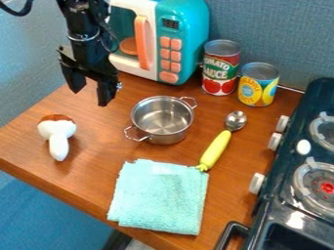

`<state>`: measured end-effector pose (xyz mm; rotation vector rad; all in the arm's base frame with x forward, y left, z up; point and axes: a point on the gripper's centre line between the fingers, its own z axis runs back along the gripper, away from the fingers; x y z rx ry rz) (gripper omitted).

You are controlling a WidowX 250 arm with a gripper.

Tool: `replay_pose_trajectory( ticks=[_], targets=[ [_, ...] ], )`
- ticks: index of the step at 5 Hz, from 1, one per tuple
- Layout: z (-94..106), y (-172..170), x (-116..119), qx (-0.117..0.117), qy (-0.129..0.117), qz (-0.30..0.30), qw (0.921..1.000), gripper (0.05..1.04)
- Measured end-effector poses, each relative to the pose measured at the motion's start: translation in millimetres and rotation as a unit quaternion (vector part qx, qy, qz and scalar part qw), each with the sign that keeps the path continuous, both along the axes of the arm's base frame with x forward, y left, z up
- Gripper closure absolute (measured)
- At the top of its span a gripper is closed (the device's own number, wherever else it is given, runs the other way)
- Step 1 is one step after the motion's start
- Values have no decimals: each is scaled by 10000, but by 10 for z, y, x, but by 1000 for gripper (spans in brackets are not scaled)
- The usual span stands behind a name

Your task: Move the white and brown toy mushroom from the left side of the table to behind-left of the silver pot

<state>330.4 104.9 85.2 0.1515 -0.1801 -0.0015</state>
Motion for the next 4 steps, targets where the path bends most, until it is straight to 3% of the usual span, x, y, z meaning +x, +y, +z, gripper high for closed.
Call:
replay_pose_trajectory(
  ticks=[1,2,3,4],
  targets=[
    [-127,-17,-50,-54,195,34,9998,83],
    [-104,23,-221,174,167,378,9990,83],
    [124,53,-398,434,-60,494,9978,83],
    [118,26,-523,426,28,487,9979,83]
  ],
)
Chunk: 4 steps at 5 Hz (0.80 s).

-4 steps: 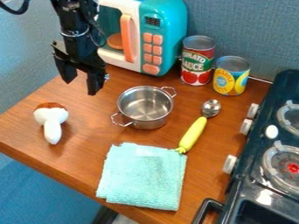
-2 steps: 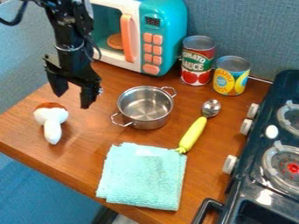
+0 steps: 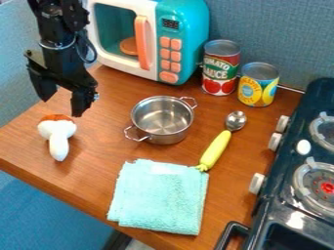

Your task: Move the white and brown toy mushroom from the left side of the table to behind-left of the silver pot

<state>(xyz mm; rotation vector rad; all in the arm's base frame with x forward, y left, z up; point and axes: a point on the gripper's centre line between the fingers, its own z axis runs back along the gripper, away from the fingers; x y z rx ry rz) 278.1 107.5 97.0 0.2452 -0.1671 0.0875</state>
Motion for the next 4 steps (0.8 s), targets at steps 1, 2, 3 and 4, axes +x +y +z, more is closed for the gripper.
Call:
replay_pose_trajectory(
  ticks=[1,2,3,4],
  targets=[
    [-80,56,-95,-27,52,353,9994,83],
    [-233,130,-143,-397,83,904,9951,83],
    [-294,162,-108,-615,-147,1301,9895,83],
    [-415,152,-157,-857,-411,1594,9826,83]
  ],
)
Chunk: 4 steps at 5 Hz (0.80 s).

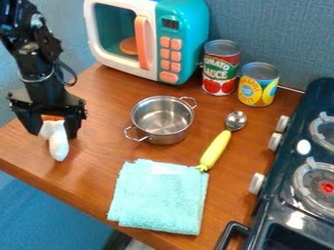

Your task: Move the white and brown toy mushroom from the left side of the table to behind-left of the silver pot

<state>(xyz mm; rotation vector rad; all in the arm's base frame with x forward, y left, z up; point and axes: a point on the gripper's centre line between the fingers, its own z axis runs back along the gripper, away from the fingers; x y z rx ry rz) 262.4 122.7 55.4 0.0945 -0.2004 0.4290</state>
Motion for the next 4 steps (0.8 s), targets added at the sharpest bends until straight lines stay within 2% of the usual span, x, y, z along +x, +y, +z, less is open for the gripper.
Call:
replay_pose_trajectory(
  ticks=[1,2,3,4],
  targets=[
    [-48,-63,-3,-223,-232,280,9991,83],
    [-73,-24,-6,-159,-235,597,9978,83],
    [-276,15,-23,-166,-55,1004,9948,83],
    [-396,41,-68,-126,153,1191,9927,139]
  ],
)
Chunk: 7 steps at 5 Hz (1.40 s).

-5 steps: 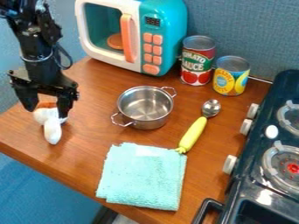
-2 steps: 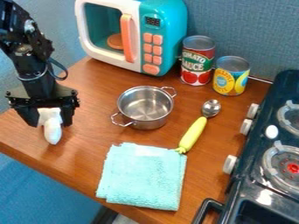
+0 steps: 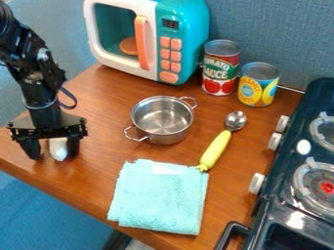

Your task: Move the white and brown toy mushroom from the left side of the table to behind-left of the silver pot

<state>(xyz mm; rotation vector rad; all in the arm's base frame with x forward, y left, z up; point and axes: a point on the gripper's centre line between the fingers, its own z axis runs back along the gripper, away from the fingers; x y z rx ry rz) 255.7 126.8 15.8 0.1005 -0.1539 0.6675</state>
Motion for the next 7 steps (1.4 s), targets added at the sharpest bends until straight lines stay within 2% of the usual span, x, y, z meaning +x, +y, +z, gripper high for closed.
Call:
replay_pose_trajectory(
  ticks=[1,2,3,4,5,6,7],
  targets=[
    [11,36,24,123,-75,103,9998,424],
    [122,39,47,207,-237,56,9995,665],
    [300,33,101,278,-537,-45,9982,753],
    [505,60,315,361,-742,-642,9945,761],
    [619,112,632,448,-824,-1155,9889,760],
    [496,138,1000,264,-948,-1287,9868,760],
    [346,82,1306,152,-799,-1382,9871,760]
  ],
)
